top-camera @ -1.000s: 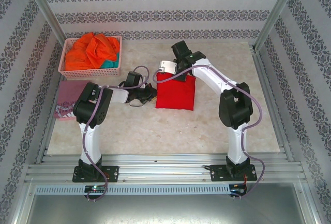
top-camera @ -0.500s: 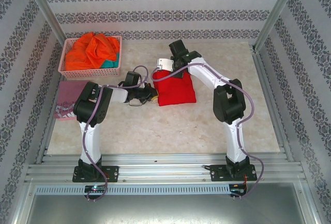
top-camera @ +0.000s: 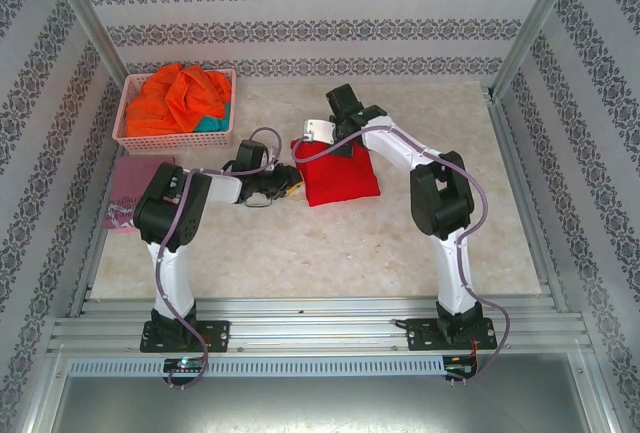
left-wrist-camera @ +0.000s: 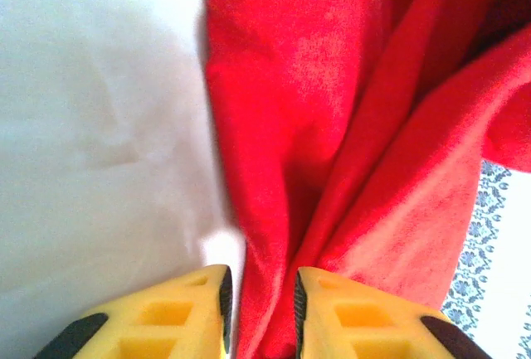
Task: Fold and stack the t-shirts
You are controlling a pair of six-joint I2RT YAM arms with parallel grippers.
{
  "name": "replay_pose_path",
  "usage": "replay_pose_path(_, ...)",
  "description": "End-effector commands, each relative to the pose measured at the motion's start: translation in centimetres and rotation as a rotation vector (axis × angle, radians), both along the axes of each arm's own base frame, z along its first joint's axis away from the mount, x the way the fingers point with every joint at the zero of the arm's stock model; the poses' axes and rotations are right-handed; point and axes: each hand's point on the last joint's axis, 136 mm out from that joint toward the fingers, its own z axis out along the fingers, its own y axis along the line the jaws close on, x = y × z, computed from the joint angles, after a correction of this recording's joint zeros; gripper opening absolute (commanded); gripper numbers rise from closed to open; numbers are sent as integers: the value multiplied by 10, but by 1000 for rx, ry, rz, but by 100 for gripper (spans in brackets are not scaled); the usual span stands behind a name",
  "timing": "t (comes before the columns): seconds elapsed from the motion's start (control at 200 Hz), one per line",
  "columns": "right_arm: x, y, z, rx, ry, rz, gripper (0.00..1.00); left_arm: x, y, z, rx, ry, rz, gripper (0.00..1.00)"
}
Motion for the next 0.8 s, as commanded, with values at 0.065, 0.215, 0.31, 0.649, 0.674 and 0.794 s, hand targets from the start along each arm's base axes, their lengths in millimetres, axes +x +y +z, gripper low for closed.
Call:
replay_pose_path(0.065,-5,1,32,70,-35,-4,0,12,46,-11,123,21,165,32)
replay_pose_path(0.215,-11,5,32,87,-26,3,0,39,55,-7,144,1,217,35)
replay_pose_path(0.31,-12,6,30,88,-20,6,0,58,58,-6,167,-11,233,35)
replay_pose_path(0.649,-11,9,28,100,-13,15,0,107,45,0,159,-39,202,35)
replay_pose_path(0.674,-11,9,28,98,-13,16,0,109,44,1,153,-40,198,33)
replay_pose_path(0.794,-9,10,26,102,-9,16,0,113,32,4,125,-37,161,32)
